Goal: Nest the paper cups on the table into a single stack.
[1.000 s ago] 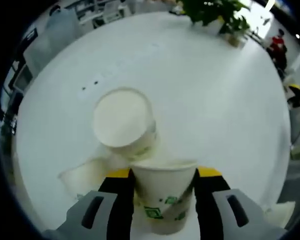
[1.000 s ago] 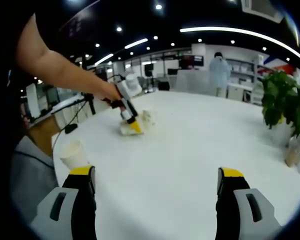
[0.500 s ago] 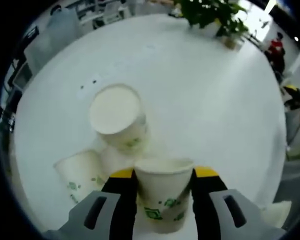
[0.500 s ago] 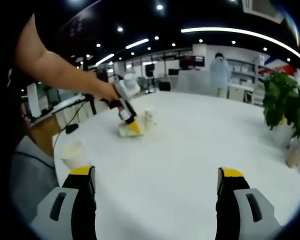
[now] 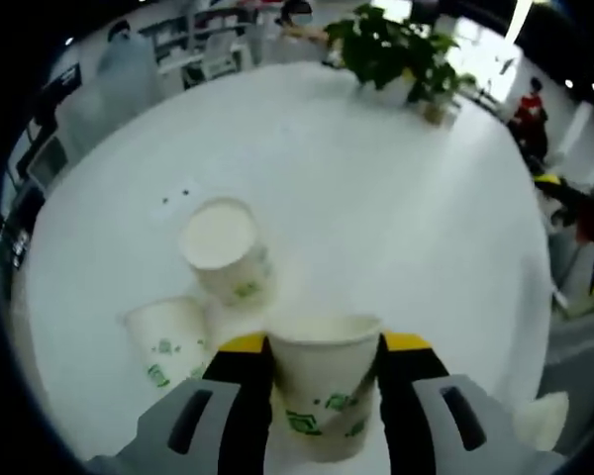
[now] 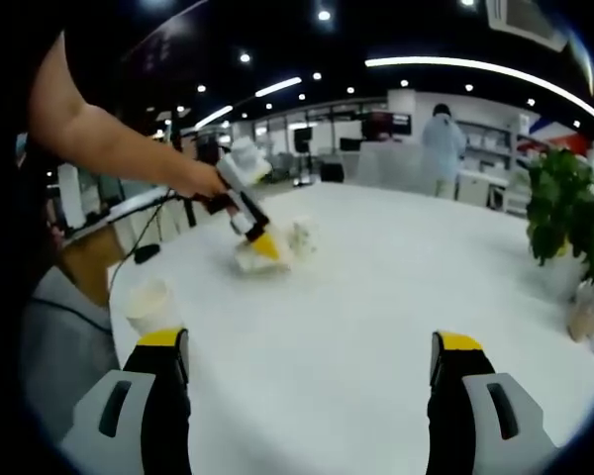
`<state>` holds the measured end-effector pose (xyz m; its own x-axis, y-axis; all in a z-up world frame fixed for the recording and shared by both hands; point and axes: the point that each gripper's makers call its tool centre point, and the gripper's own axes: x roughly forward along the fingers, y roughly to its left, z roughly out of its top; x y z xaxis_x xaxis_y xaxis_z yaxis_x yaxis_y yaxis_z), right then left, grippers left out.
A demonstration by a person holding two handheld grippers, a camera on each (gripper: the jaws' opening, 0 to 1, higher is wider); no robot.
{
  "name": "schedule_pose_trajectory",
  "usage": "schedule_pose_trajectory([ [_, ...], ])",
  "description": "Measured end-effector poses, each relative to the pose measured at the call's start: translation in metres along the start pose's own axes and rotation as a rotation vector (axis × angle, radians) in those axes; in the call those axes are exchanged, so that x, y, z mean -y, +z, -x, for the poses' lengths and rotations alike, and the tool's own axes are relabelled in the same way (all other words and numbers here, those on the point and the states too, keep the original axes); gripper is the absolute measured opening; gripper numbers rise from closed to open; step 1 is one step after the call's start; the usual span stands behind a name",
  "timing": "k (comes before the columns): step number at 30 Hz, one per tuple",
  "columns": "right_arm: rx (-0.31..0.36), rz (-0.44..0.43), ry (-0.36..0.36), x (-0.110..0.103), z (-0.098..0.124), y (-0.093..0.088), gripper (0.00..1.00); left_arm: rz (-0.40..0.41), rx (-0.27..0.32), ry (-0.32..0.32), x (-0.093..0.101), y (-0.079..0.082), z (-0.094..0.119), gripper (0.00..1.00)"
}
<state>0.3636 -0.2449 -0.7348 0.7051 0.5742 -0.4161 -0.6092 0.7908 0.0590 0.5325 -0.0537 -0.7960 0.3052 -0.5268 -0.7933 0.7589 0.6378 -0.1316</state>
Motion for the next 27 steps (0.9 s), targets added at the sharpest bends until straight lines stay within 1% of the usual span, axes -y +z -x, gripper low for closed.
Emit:
schedule_pose_trajectory([
  [3, 0.004, 0.003, 0.001, -0.001, 0.0, 0.003, 1.0, 0.012, 0.058, -0.017, 0.003, 0.012, 0.009, 0.39],
  [6, 0.005, 0.006, 0.003, -0.002, 0.0, 0.005, 1.0, -0.002, 0.113, -0.017, 0.005, 0.023, 0.019, 0.39],
  [7, 0.005, 0.007, 0.004, -0.001, 0.0, 0.005, 1.0, -0.002, 0.15, -0.015, 0.004, 0.03, 0.023, 0.39],
  [8, 0.007, 0.008, 0.004, -0.001, -0.001, 0.005, 1.0, 0.008, 0.164, -0.014, 0.004, 0.033, 0.026, 0.39],
  [9, 0.008, 0.008, 0.005, -0.002, 0.0, 0.006, 1.0, 0.014, 0.203, -0.018, 0.004, 0.041, 0.031, 0.39],
  [10, 0.01, 0.009, 0.006, -0.003, 0.0, 0.007, 1.0, 0.019, 0.227, -0.018, 0.004, 0.046, 0.034, 0.39],
  [11, 0.011, 0.009, 0.007, -0.003, 0.0, 0.008, 1.0, 0.023, 0.244, -0.016, 0.004, 0.049, 0.038, 0.39],
  [12, 0.012, 0.011, 0.008, -0.003, 0.0, 0.009, 1.0, 0.026, 0.278, -0.008, 0.002, 0.056, 0.043, 0.39],
  [13, 0.012, 0.013, 0.009, -0.003, 0.0, 0.009, 1.0, 0.022, 0.299, -0.004, 0.001, 0.061, 0.047, 0.39],
  [14, 0.013, 0.015, 0.01, -0.004, 0.0, 0.01, 1.0, 0.014, 0.337, 0.004, 0.0, 0.068, 0.053, 0.39],
  [15, 0.014, 0.018, 0.01, -0.004, 0.0, 0.012, 1.0, 0.008, 0.35, 0.006, 0.0, 0.071, 0.055, 0.39],
  [16, 0.015, 0.019, 0.01, -0.004, 0.0, 0.012, 1.0, 0.002, 0.384, 0.017, -0.001, 0.078, 0.061, 0.39],
  [17, 0.015, 0.02, 0.01, -0.004, 0.0, 0.013, 1.0, 0.001, 0.392, 0.027, -0.003, 0.08, 0.064, 0.39],
  [18, 0.017, 0.022, 0.009, -0.003, 0.001, 0.014, 1.0, -0.014, 0.438, 0.037, -0.004, 0.089, 0.071, 0.39],
  [20, 0.018, 0.022, 0.008, -0.002, 0.001, 0.015, 1.0, -0.024, 0.495, 0.053, -0.006, 0.1, 0.081, 0.39],
  [21, 0.02, 0.021, 0.007, -0.002, 0.002, 0.015, 1.0, -0.022, 0.518, 0.058, -0.007, 0.104, 0.085, 0.39],
  [25, 0.028, 0.014, 0.004, -0.002, 0.003, 0.018, 1.0, 0.0, 0.661, 0.06, -0.009, 0.126, 0.108, 0.39],
  [26, 0.029, 0.015, 0.004, -0.002, 0.003, 0.018, 1.0, 0.006, 0.689, 0.059, -0.006, 0.129, 0.113, 0.39],
  [27, 0.028, 0.016, 0.004, -0.002, 0.003, 0.018, 1.0, 0.009, 0.736, 0.054, -0.004, 0.135, 0.12, 0.39],
])
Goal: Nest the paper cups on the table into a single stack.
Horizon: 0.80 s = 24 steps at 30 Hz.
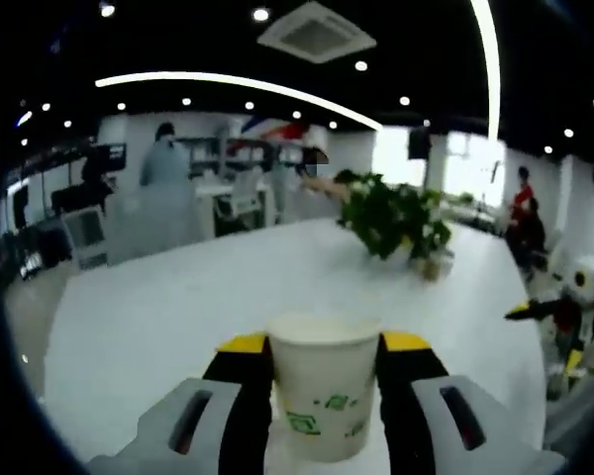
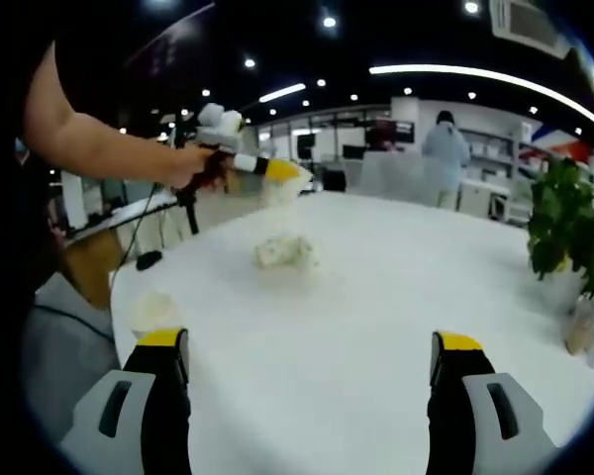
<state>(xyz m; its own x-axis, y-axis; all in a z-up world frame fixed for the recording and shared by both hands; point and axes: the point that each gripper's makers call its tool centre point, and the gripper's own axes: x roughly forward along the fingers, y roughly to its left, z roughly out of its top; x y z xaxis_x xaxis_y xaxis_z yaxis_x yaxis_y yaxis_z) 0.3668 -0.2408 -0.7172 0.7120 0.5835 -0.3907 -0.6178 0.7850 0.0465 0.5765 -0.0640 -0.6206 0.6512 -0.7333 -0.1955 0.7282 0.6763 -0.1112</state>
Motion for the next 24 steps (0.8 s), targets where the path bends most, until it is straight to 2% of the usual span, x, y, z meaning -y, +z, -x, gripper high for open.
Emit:
schedule_pose_trajectory([
  [1, -0.001, 0.001, 0.002, -0.001, 0.0, 0.0, 1.0, -0.002, 0.049, -0.003, 0.002, 0.01, 0.001, 0.4],
  [2, 0.0, 0.002, 0.002, -0.001, 0.0, 0.0, 1.0, -0.003, 0.067, -0.002, 0.003, 0.013, 0.002, 0.4],
  [5, -0.001, 0.005, 0.005, -0.004, 0.0, 0.001, 1.0, 0.002, 0.086, 0.008, 0.004, 0.02, 0.004, 0.39],
  [17, -0.004, 0.014, 0.011, -0.003, 0.001, 0.002, 1.0, 0.003, 0.118, -0.015, 0.019, 0.03, 0.006, 0.38],
  [24, -0.003, 0.019, 0.017, -0.005, 0.0, 0.003, 1.0, -0.026, 0.144, -0.029, 0.028, 0.036, 0.008, 0.39],
])
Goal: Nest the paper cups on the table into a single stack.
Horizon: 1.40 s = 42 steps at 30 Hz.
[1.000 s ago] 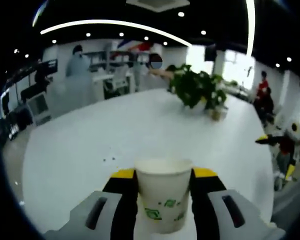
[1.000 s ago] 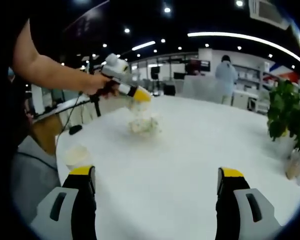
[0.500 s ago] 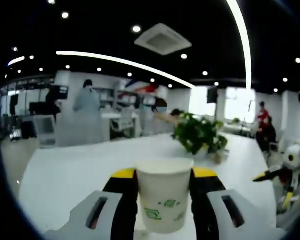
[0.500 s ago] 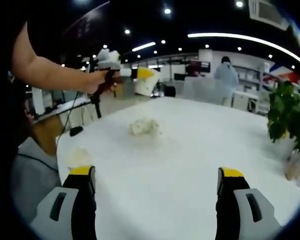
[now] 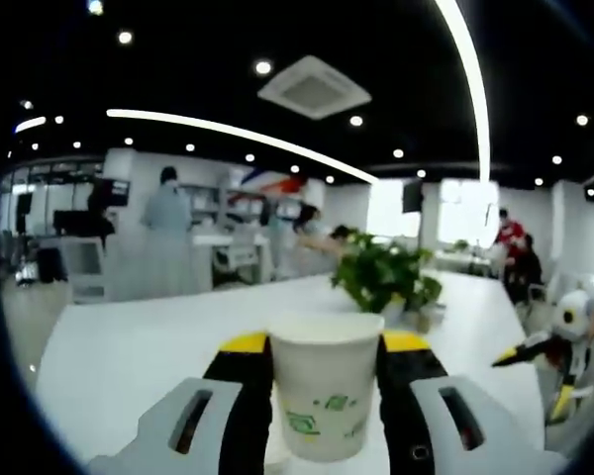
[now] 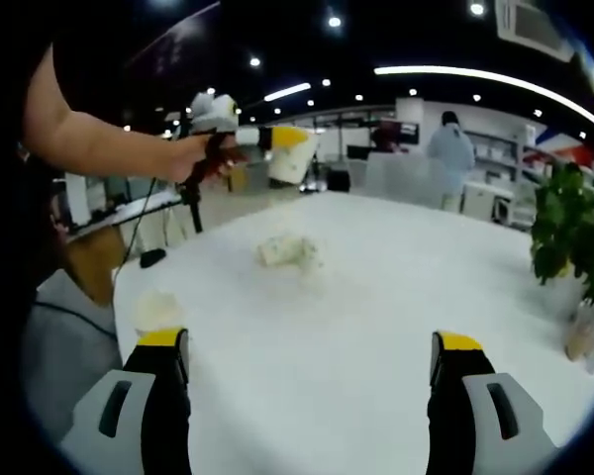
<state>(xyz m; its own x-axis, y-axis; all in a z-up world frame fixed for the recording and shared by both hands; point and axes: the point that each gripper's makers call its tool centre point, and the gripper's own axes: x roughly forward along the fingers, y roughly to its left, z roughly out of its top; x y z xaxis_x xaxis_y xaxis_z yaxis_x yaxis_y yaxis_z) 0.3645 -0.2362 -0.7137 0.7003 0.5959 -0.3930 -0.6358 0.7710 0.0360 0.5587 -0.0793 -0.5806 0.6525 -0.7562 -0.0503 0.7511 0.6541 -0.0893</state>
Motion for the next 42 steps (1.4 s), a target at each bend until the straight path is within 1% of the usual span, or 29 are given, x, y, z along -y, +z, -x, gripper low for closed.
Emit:
schedule_pose_trajectory([
  [4, 0.0, 0.002, 0.003, 0.0, 0.0, 0.0, 1.0, -0.002, 0.015, -0.008, 0.005, 0.003, 0.003, 0.39],
  [6, 0.0, 0.004, 0.005, -0.001, 0.0, 0.0, 1.0, 0.002, 0.022, -0.013, 0.004, 0.003, 0.003, 0.39],
  [9, 0.001, 0.007, 0.007, -0.001, 0.0, 0.001, 1.0, 0.008, 0.037, -0.035, 0.011, 0.005, 0.007, 0.39],
  [13, 0.002, 0.01, 0.01, -0.003, 0.001, 0.002, 1.0, 0.008, 0.037, -0.044, 0.018, 0.004, 0.012, 0.39],
  [23, 0.002, 0.015, 0.024, -0.01, 0.002, 0.0, 1.0, 0.022, 0.071, -0.067, 0.037, 0.009, 0.027, 0.38],
  [26, 0.002, 0.017, 0.026, -0.011, 0.002, 0.0, 1.0, 0.016, 0.063, -0.056, 0.04, 0.007, 0.031, 0.37],
  [29, 0.005, 0.02, 0.029, -0.012, 0.002, 0.001, 1.0, 0.022, 0.078, -0.055, 0.044, 0.009, 0.039, 0.37],
  [38, 0.008, 0.028, 0.043, -0.019, 0.001, 0.003, 1.0, 0.023, 0.086, -0.059, 0.055, 0.009, 0.052, 0.37],
  [42, 0.01, 0.031, 0.047, -0.021, 0.001, 0.004, 1.0, 0.023, 0.094, -0.052, 0.059, 0.009, 0.058, 0.36],
])
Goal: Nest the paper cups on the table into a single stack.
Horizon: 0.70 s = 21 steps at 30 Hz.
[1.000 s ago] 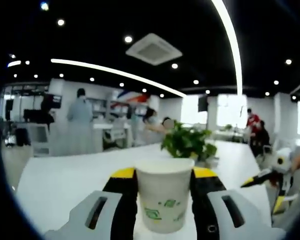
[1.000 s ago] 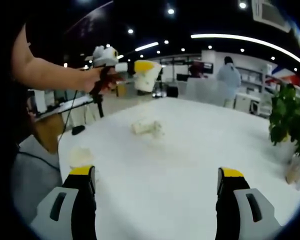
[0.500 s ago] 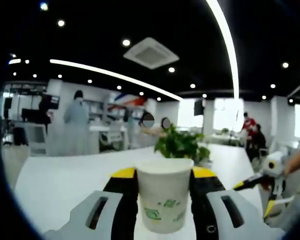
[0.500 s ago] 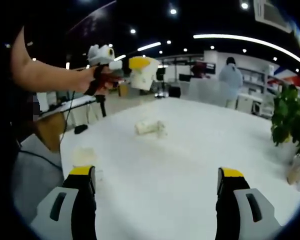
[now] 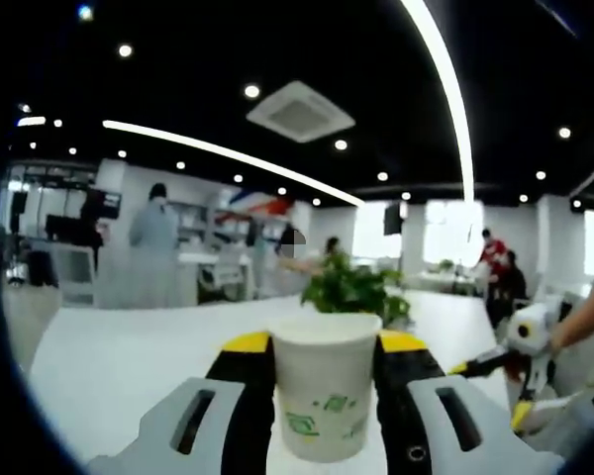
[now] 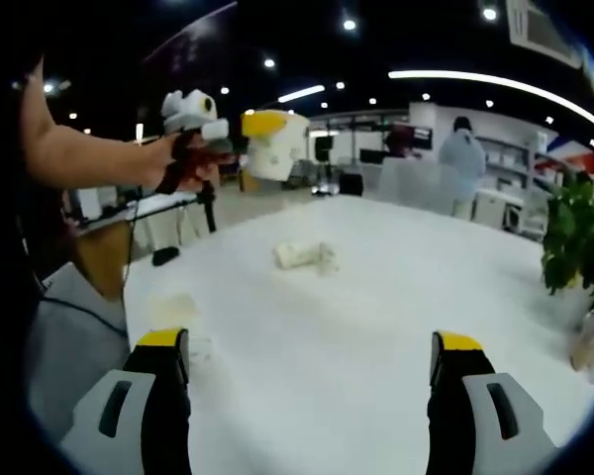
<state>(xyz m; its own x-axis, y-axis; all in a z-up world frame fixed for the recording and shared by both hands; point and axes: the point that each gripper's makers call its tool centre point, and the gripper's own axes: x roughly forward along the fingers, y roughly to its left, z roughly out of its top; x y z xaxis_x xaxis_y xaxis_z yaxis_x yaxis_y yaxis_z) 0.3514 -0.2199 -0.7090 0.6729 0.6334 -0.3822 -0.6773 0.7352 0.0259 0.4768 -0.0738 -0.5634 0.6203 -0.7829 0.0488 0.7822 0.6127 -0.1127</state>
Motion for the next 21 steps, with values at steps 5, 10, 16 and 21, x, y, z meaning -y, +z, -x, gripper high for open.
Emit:
schedule_pose_trajectory([
  [5, 0.001, 0.003, 0.003, -0.002, 0.001, 0.001, 1.0, 0.005, 0.007, -0.003, 0.007, 0.0, 0.007, 0.37],
  [10, 0.0, 0.005, 0.007, -0.004, 0.001, 0.0, 1.0, 0.001, 0.014, -0.007, 0.015, -0.002, 0.015, 0.37],
  [16, 0.001, 0.004, 0.01, -0.006, 0.003, 0.0, 1.0, -0.01, 0.01, -0.017, 0.03, -0.01, 0.024, 0.36],
  [21, 0.002, 0.005, 0.013, -0.007, 0.003, -0.001, 1.0, -0.013, 0.005, -0.024, 0.038, -0.015, 0.031, 0.36],
])
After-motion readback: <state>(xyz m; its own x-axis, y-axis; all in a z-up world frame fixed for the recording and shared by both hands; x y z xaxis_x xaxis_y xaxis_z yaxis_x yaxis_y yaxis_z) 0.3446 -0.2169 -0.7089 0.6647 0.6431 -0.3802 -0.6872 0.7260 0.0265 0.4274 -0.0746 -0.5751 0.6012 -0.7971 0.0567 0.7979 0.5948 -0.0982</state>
